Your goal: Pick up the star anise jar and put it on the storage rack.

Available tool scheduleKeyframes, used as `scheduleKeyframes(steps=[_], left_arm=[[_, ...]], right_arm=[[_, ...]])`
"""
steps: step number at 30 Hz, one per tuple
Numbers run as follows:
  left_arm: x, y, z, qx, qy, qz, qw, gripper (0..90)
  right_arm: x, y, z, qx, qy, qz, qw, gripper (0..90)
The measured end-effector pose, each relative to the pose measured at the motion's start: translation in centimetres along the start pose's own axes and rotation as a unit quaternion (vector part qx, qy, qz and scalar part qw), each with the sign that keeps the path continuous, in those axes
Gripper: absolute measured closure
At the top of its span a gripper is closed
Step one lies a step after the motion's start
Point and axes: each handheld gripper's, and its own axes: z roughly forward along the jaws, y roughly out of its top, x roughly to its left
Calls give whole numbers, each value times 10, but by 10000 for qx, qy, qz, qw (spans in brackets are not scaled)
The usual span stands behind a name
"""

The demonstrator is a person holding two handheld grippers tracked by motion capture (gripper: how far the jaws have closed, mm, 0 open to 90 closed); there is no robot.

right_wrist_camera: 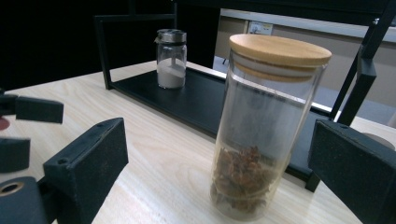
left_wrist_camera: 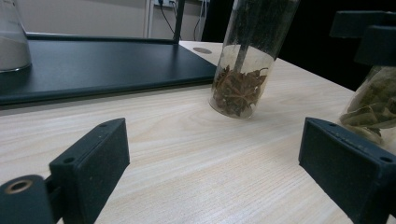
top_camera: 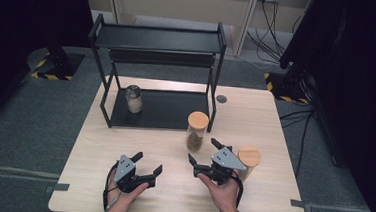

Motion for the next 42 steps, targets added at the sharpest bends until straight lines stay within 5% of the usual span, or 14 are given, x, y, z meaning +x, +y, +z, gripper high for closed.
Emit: scheduleKeyframes(steps=[21,42], left_arm=[[-1,0,0,0,-23,32,10000,80],[-2,0,0,3,-41,34,10000,81]], right_arm=[[-11,22,43,91,-675,252,9974,91],[-28,20,69,125,-665,604,9959,227]])
